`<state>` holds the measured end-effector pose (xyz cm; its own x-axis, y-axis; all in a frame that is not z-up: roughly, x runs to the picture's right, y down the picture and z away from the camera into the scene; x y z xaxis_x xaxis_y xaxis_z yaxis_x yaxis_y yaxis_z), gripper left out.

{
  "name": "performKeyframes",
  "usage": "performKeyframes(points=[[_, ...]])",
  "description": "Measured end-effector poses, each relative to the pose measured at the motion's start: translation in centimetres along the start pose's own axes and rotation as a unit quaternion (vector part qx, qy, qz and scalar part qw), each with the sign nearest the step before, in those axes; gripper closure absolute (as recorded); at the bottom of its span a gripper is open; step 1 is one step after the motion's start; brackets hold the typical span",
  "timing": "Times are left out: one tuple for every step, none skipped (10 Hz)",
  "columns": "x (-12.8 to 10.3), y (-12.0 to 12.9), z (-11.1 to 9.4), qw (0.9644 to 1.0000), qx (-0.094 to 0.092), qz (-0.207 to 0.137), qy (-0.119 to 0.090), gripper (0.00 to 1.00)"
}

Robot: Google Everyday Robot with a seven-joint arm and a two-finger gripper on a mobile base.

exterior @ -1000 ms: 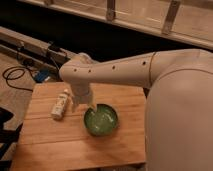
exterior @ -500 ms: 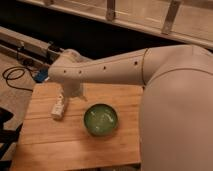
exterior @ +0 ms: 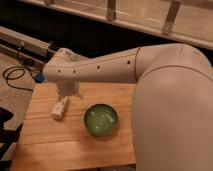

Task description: Place the bottle in the ceramic bowl

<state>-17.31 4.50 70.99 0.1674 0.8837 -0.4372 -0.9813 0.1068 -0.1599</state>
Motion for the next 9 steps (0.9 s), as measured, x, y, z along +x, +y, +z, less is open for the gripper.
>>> performKeyframes(points=[[0.0,-1.1,-0.5,0.9997,0.002,0.011,-0.024,0.35],[-0.2,-1.9,-0.6,0.999,0.001,0.014,-0.041,0.35],[-0.3,-2.0,-0.3,0.999,-0.002,0.015,-0.042,0.35],[-0.9,-1.9,0.5,0.9991,-0.005,0.011,-0.04,0.35],[-1.8,-1.4,1.7,0.9993,-0.008,0.008,-0.036,0.35],[-2.6,-0.7,2.7,0.9993,-0.013,0.005,-0.034,0.35],[-4.1,0.9,4.3,0.9993,-0.023,0.0,-0.031,0.35],[-5.5,2.4,5.5,0.999,-0.032,-0.007,-0.03,0.35],[-6.6,3.8,6.3,0.9986,-0.043,-0.016,-0.026,0.35]])
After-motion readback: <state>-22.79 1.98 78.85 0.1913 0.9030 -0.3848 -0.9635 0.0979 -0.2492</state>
